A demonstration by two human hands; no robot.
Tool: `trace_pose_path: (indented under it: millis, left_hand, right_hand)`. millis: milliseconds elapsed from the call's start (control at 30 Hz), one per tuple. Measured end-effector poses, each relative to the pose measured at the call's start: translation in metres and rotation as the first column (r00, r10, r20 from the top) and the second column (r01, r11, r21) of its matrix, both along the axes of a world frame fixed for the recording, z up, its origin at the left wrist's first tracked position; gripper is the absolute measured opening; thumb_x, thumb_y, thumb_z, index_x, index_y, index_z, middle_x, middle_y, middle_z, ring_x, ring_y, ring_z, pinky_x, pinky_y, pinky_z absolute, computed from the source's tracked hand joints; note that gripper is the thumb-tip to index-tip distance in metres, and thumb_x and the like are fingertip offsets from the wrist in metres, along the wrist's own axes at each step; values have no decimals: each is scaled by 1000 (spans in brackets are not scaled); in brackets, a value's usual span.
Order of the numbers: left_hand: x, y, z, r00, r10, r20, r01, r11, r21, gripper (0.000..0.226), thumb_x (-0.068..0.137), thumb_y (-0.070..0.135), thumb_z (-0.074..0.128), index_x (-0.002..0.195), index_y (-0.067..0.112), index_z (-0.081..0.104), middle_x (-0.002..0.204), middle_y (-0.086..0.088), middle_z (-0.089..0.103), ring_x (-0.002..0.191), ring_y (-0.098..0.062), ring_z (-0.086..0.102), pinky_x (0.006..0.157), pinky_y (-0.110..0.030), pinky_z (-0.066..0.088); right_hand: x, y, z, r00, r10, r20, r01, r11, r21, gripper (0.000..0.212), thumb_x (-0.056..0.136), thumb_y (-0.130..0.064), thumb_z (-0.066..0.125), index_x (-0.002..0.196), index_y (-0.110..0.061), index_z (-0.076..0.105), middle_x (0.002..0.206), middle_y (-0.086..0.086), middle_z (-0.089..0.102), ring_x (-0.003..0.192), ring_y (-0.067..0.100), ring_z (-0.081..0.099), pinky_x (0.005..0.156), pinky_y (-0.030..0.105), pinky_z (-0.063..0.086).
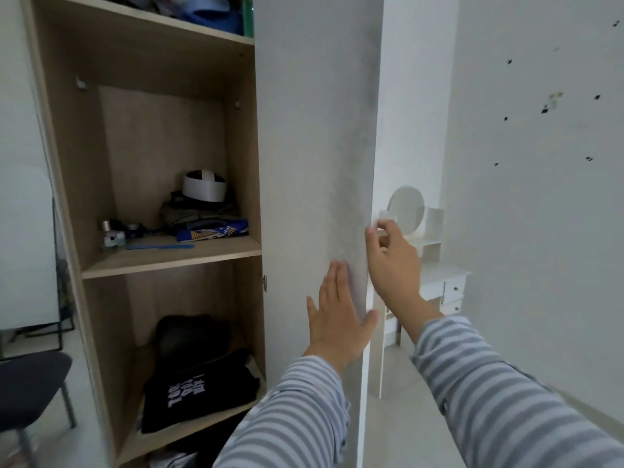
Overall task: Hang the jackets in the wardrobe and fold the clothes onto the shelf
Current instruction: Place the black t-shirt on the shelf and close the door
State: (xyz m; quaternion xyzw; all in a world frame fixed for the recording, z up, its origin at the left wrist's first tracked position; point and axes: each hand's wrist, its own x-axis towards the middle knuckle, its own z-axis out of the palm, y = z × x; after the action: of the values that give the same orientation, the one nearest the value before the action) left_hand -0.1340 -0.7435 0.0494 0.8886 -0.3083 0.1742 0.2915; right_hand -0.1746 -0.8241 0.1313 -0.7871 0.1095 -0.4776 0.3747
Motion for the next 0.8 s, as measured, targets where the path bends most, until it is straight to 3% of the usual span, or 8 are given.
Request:
trace_pose_path:
  millis: [133, 200, 333, 467, 567, 667, 800]
  left_hand:
    - [4, 44, -8, 992, 52, 114, -45, 997, -59, 93, 87, 57, 47, 149, 26, -15, 160, 9, -11, 149, -14, -1, 121, -45, 10]
    - [5, 75, -9, 982, 75, 174, -73, 997, -17, 92, 86, 58, 46, 150, 25, -12, 160, 9, -5, 149, -13, 3, 121, -40, 6]
    - [8, 138, -10, 954, 123, 274, -139, 989, 40, 85, 85, 63, 39, 151, 26, 1, 159, 12, 4, 147, -6, 8, 120, -47, 13]
    - [16, 197, -17, 919, 248, 307, -274, 961, 44, 81, 83, 68, 27, 152, 29, 8, 159, 15, 5, 146, -1, 5, 120, -50, 11]
    - [25, 240, -21, 863, 381, 331, -405, 914, 6, 83, 83, 71, 27, 151, 26, 16, 160, 13, 9, 147, -4, 8, 119, -52, 10]
    - [39, 281, -24, 796, 507, 332, -533, 846, -15, 86, 80, 74, 29, 150, 24, 19, 160, 11, 8, 148, -8, 7, 119, -52, 4]
    - [67, 327, -26, 723, 592, 357, -624, 781, -32, 90, 79, 76, 31, 149, 21, 21, 160, 8, 8, 148, -11, 5, 117, -57, 4]
  right_hand:
    - [1, 34, -11, 989, 59, 132, -34, 982, -188, 28, 96, -40, 49, 114, -20, 55, 69, -13, 55, 62, 8, 58, 62, 24, 41]
    - [5, 53, -18, 979, 133, 151, -95, 966, -240, 34, 95, -43, 50, 121, -22, 55, 68, -19, 52, 60, -5, 52, 61, 16, 38]
    - [21, 101, -37, 940, 317, 129, -279, 928, -245, 47, 93, -54, 41, 139, -44, 36, 108, -28, 51, 85, -11, 54, 77, 8, 44]
    - [48, 147, -55, 887, 452, 97, -397, 852, -342, 53, 97, -55, 27, 148, -43, 18, 138, -17, 44, 120, 0, 47, 96, 18, 43]
    - [68, 177, -68, 829, 559, -6, -524, 773, -357, 52, 99, -53, 19, 149, -46, 8, 157, -7, 20, 145, 7, 18, 115, 28, 26]
    - [95, 197, -85, 849, 500, -169, -521, 741, -424, 52, 100, -48, 20, 145, -51, -7, 161, -2, -1, 149, 15, 1, 121, 45, 12]
    - [139, 218, -98, 867, 329, -375, -477, 767, -430, 64, 93, -63, 20, 138, -54, -23, 159, 2, -21, 147, 25, -16, 117, 53, -2]
